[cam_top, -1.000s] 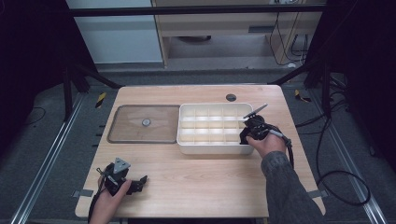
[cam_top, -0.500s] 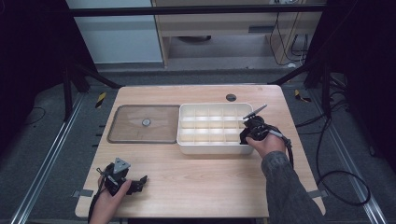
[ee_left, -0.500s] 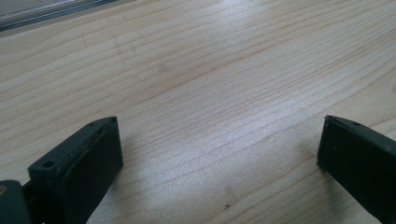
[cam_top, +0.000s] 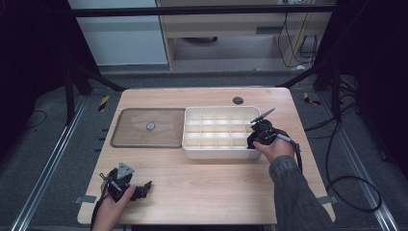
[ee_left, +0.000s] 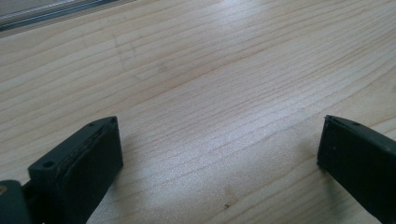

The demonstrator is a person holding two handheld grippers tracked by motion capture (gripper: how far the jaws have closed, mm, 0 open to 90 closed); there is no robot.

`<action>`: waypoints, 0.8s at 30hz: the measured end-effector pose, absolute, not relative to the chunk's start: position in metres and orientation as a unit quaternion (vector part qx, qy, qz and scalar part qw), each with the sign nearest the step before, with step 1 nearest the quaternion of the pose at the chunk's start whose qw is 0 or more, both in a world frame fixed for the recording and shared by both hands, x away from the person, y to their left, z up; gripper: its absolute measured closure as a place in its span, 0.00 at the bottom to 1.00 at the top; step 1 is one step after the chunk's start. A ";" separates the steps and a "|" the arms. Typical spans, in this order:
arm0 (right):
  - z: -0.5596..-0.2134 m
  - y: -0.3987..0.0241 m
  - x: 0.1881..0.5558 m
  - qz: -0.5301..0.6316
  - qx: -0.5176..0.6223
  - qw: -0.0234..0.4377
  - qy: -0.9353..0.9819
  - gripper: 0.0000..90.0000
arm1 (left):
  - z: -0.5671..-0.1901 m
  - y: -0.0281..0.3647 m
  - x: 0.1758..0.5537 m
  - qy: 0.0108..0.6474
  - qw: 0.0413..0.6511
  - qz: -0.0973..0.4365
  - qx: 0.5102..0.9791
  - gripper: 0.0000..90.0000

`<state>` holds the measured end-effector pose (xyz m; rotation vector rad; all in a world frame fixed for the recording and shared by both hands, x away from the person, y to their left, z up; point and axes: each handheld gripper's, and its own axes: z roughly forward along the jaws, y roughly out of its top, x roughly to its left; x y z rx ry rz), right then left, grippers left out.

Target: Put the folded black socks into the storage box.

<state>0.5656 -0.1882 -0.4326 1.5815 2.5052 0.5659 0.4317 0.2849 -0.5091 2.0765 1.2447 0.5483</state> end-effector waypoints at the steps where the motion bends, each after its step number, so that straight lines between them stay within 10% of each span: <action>1: -0.433 -0.188 0.566 0.188 0.523 0.061 0.829 1.00 | -0.509 0.285 0.432 0.474 0.324 0.209 0.792 0.00; 24: -0.439 -0.187 0.569 0.177 0.529 0.046 0.829 1.00 | -0.509 0.284 0.431 0.473 0.325 0.206 0.793 0.00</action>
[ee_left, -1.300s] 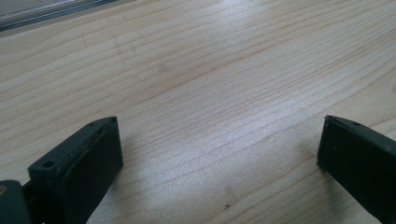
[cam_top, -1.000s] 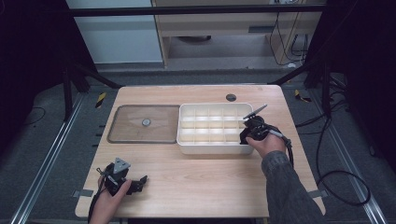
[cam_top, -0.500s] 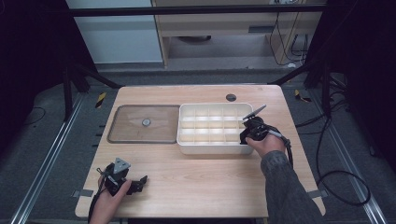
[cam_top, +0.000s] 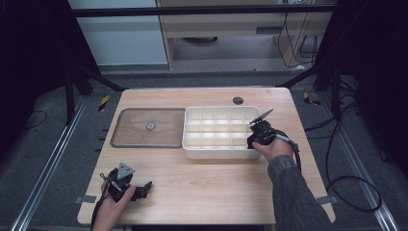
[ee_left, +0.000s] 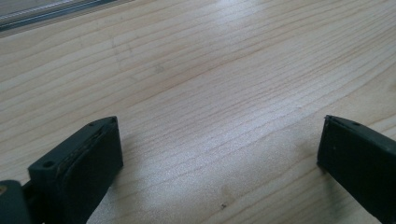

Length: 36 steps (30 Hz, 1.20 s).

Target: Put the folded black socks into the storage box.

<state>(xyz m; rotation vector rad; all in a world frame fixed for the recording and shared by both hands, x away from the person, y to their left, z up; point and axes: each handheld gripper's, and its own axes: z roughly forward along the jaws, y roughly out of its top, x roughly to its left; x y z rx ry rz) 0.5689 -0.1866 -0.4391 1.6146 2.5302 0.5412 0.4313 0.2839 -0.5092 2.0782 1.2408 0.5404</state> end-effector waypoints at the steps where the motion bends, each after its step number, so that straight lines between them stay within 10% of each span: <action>1: -0.439 -0.187 0.569 0.177 0.529 0.045 0.829 1.00 | -0.509 0.284 0.431 0.473 0.325 0.206 0.792 0.00; 36: -0.437 -0.182 0.556 0.179 0.524 0.042 0.832 1.00 | -0.509 0.283 0.431 0.474 0.325 0.205 0.793 0.00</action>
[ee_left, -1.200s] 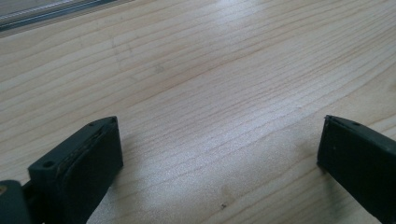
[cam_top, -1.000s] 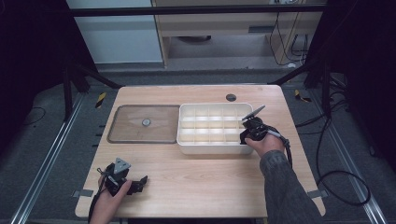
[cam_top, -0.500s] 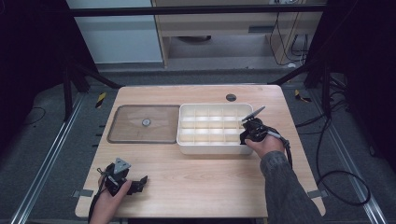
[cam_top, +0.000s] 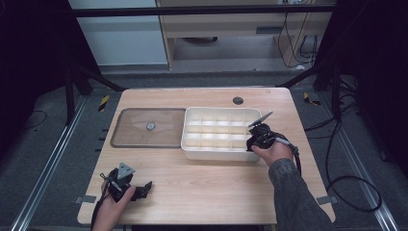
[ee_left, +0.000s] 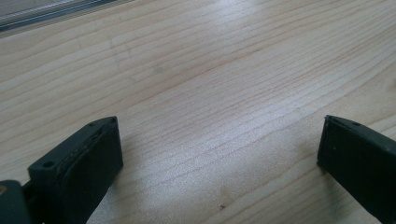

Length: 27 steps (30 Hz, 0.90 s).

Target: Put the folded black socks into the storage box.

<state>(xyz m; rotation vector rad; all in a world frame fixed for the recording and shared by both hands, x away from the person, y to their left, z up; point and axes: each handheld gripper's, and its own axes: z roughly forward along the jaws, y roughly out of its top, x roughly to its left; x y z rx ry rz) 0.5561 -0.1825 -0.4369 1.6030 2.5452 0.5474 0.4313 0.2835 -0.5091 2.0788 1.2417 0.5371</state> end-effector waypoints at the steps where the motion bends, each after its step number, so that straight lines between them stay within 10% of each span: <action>1: -0.436 -0.183 0.556 0.181 0.523 0.040 0.832 1.00 | -0.509 0.283 0.431 0.473 0.325 0.205 0.793 0.00; 27: -0.383 -0.192 0.549 0.236 0.509 0.085 0.823 0.90 | -0.509 0.283 0.431 0.474 0.325 0.205 0.792 0.00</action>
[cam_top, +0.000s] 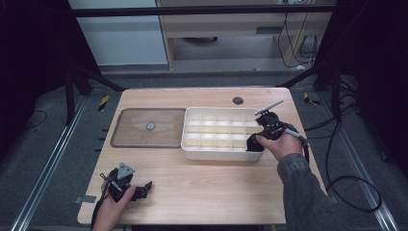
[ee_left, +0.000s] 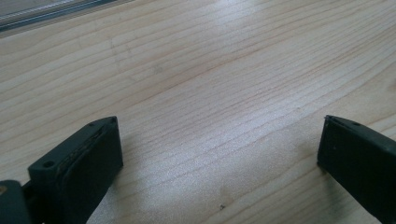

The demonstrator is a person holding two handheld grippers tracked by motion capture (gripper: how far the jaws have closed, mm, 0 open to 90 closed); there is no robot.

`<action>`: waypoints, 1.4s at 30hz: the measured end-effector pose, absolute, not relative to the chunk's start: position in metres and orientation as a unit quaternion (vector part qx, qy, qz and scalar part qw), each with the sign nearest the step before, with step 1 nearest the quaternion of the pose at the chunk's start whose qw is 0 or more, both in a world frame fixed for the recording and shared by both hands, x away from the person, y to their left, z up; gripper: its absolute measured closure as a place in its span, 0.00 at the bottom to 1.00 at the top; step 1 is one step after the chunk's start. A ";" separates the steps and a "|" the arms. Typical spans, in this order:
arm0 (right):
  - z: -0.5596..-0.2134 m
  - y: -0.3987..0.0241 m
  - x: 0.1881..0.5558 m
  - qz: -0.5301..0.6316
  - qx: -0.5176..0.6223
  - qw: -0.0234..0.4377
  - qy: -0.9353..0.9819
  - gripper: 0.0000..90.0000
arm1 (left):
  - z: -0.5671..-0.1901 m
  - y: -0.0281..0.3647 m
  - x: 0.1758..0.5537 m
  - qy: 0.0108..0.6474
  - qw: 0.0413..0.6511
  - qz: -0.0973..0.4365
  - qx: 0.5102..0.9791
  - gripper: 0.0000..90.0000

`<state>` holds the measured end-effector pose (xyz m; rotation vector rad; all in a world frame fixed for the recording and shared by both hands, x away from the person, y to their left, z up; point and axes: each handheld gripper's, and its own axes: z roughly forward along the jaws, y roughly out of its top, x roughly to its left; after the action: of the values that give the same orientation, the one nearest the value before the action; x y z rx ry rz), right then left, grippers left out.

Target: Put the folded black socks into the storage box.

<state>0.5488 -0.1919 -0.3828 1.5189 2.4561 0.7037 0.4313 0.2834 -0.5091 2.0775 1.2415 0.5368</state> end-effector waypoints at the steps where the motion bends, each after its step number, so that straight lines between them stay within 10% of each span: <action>1: -0.382 -0.193 0.548 0.240 0.508 0.087 0.822 0.90 | -0.509 0.283 0.431 0.474 0.325 0.205 0.793 0.00; 42: -0.359 -0.217 0.523 0.331 0.507 0.142 0.783 0.80 | -0.509 0.283 0.431 0.474 0.325 0.205 0.792 0.00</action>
<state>0.5228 -0.2172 -0.3585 1.4620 2.2612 0.9550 0.4312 0.2834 -0.5092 2.0777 1.2416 0.5370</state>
